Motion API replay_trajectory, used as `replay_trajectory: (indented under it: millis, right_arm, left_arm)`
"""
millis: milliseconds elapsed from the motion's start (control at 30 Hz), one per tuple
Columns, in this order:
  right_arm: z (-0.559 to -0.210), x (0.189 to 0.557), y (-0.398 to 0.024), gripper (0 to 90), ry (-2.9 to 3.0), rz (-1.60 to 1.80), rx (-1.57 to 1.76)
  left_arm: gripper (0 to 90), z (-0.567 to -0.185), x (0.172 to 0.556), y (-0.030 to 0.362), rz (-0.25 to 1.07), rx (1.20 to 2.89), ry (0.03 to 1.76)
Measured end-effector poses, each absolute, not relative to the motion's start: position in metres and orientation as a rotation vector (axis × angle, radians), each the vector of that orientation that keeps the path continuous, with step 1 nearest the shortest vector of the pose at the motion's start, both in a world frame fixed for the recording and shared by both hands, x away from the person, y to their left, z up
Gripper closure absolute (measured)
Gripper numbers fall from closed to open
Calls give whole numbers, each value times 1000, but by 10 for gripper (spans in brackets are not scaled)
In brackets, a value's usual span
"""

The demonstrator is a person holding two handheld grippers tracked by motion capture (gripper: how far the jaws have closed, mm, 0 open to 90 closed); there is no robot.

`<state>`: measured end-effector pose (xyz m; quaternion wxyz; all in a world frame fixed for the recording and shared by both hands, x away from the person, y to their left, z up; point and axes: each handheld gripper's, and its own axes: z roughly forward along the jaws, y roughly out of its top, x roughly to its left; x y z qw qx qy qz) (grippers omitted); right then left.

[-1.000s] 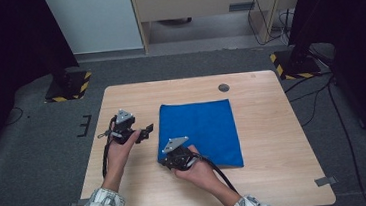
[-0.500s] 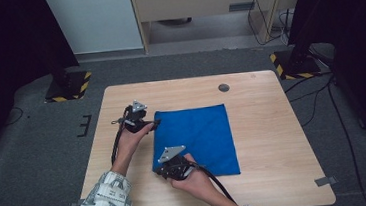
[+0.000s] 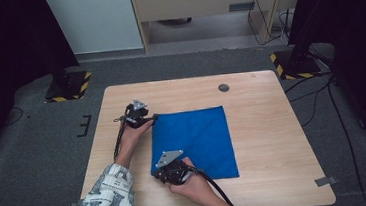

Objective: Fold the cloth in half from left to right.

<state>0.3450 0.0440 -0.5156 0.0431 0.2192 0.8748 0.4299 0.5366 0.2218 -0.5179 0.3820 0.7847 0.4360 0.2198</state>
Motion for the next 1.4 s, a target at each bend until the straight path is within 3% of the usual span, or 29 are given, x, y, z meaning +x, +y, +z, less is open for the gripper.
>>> replay_trajectory:
  millis: [400,567,767,867,1400]
  right_arm:
    - [-519,342,44,874,2677,1301,664]
    - [-517,341,42,873,2674,1311,669]
    - [-516,340,39,874,2664,1318,685]
    - [-515,339,39,874,2657,1306,694]
    - [-495,319,38,874,2582,1270,678]
  left_arm:
    - [479,-531,546,222,495,2011,1162]
    - [583,-535,547,220,439,2008,1156]
    - [818,-532,546,217,429,2003,1151]
    - [864,-527,545,218,430,1976,1150]
    - [882,-483,524,204,464,1984,1079]
